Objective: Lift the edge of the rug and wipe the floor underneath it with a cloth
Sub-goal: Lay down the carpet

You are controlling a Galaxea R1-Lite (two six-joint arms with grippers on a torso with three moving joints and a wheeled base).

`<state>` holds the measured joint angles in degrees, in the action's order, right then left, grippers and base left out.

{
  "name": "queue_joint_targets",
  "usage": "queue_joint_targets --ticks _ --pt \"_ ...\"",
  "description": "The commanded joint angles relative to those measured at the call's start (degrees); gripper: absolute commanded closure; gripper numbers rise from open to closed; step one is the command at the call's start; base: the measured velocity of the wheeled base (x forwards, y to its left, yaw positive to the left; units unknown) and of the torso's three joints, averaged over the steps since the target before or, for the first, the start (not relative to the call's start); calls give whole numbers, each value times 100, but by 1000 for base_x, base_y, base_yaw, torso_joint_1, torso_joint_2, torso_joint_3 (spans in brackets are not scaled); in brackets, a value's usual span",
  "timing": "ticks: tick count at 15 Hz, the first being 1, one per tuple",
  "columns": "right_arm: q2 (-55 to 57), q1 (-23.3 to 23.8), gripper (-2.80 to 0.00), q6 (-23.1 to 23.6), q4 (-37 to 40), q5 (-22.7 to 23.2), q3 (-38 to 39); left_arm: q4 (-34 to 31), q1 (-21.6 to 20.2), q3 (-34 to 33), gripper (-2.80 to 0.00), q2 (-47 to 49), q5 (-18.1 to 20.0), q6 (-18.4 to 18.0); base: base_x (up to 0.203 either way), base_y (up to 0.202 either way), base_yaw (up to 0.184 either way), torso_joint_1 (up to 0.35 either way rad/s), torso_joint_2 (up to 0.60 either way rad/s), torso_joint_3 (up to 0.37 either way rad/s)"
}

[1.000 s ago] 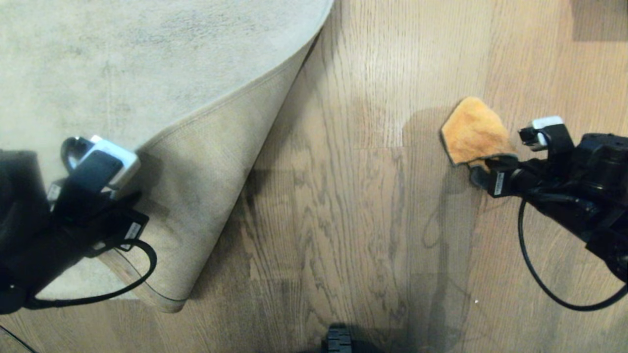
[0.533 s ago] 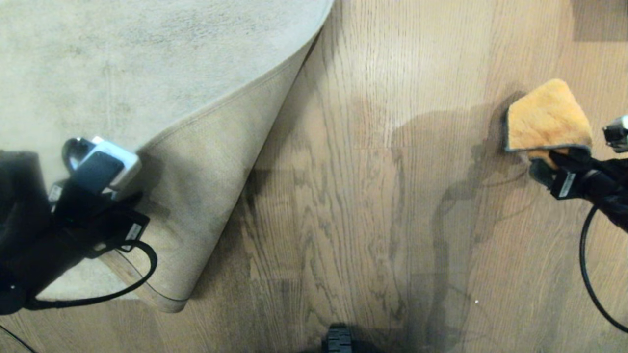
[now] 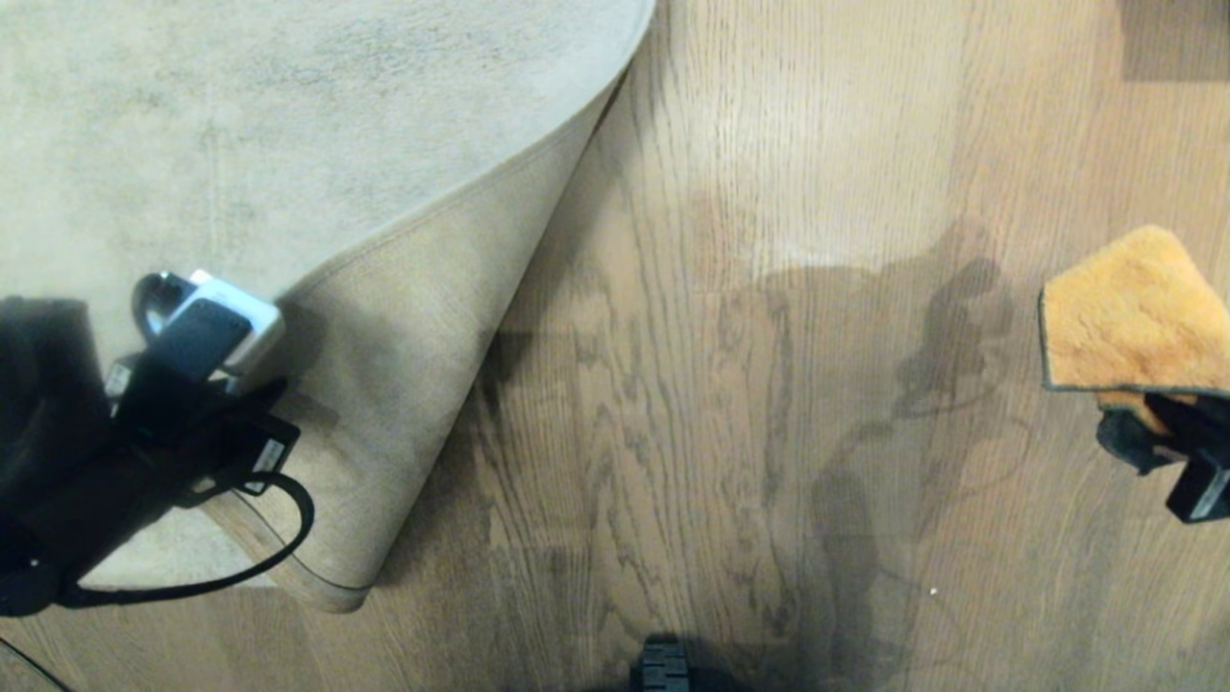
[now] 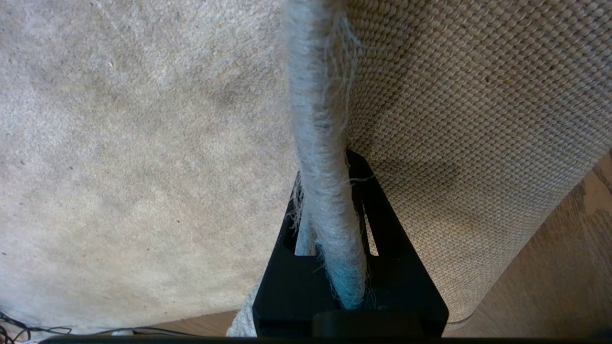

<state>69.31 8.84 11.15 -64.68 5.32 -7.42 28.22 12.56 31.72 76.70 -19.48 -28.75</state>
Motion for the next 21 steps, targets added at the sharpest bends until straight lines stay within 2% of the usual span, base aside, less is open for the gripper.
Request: queue_joint_targets --ticks 1,4,9,13,16,18,21 --pt "-570 -12 0 2 -26 188 432 17 1 1 0 20 -12 -17 0 0 0 0 0 0" --pt "-1146 -14 0 -7 337 597 737 16 1 1 0 20 -12 -17 0 0 0 0 0 0" --pt "-2807 -22 0 5 2299 943 742 26 -8 1 0 20 -21 -17 0 0 0 0 0 0" --pt "-4482 -36 0 3 4157 1022 698 34 10 1 0 20 -21 -17 0 0 0 0 0 0" --pt "-5291 -252 0 30 5337 999 704 43 1 -8 0 -6 -21 -17 0 0 0 0 0 0" --pt "-5254 -478 0 36 5390 789 741 60 4 -136 0 -6 -21 -24 0 0 0 0 0 0" --pt "-5271 -810 0 34 5658 221 742 61 10 -270 0 -24 -21 -17 0 0 0 0 0 0"
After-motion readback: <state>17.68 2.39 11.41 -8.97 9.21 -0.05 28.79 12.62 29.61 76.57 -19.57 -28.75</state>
